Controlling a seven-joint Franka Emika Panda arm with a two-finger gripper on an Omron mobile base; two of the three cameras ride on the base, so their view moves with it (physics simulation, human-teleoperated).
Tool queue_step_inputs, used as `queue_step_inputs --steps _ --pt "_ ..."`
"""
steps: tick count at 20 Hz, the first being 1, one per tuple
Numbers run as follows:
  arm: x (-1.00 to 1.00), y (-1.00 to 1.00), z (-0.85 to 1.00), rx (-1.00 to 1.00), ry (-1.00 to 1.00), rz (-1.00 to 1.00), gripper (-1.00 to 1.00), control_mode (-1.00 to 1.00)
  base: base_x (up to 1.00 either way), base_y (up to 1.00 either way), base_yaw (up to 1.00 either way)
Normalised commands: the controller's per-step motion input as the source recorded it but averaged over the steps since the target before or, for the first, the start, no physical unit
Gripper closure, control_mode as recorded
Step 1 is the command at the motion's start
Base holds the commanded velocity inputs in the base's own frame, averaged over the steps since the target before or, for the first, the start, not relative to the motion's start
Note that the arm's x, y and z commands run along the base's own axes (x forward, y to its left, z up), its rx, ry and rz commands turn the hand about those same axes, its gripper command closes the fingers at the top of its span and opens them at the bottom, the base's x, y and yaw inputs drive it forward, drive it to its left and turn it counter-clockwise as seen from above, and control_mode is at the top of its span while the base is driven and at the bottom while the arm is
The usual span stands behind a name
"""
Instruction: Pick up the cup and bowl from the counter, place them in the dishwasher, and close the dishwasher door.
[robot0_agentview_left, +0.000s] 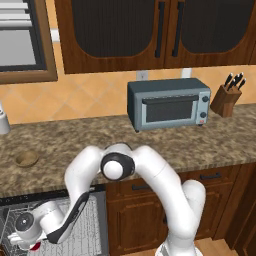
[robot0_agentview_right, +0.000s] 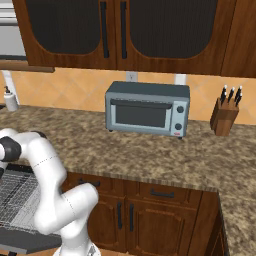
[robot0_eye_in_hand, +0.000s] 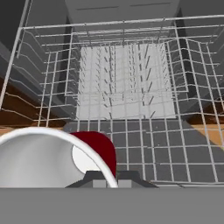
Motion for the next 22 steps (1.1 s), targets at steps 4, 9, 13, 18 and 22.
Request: queue_step_inputs --steps 4,9,13,18,22 --pt "0.19 0.00 -0.34 0.00 0.00 0.00 1.00 -1.00 0.00 0.00 0.00" --pt "0.27 0.00 -0.27 0.01 0.00 0.00 1.00 -1.00 0.00 0.00 0.00" --pt "0.37 0.00 -0.18 0.03 0.00 0.00 1.00 -1.00 0.00 0.00 0.00" --pt "0.26 0.00 -0.17 0.04 0.00 0.00 1.00 -1.00 0.00 0.00 0.00" --pt "0.03 0.09 -0.24 0.05 0.00 0.02 1.00 -1.00 0.00 0.00 0.00"
